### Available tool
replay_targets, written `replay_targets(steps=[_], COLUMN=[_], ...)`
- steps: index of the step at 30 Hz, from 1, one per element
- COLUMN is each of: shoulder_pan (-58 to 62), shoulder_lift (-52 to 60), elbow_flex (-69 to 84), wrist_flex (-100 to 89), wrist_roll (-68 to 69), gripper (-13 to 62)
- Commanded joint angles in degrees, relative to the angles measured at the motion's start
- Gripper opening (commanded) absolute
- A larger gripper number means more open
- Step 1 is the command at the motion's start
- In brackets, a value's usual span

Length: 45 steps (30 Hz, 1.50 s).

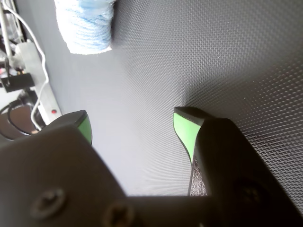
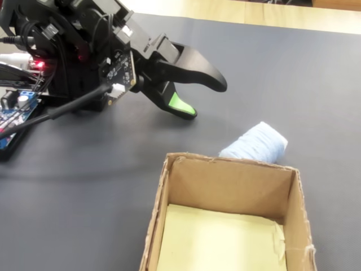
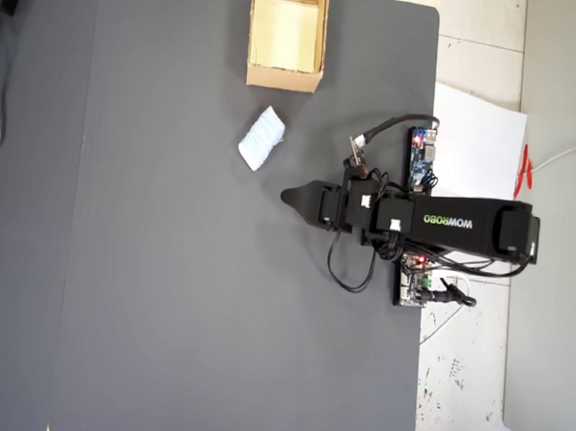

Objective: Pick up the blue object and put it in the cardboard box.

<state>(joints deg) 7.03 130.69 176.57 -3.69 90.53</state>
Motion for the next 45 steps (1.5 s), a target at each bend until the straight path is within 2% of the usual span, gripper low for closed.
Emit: replay_targets(steps=[1,25,30,35,45], shoulder_pan=[-0.5,-0.8,-0.7,-0.7,-0.5], shoulder_lift=[4.9,4.9,4.9,4.9,5.0], elbow_flex=[2.1,2.1,2.1,2.1,2.1], wrist_flex=[6.5,6.6,6.7,6.7,6.9], wrist_roll=[1.0,1.2,0.9,0.9,0.7], gripper=[33.7,29.4,30.0,34.0,34.1])
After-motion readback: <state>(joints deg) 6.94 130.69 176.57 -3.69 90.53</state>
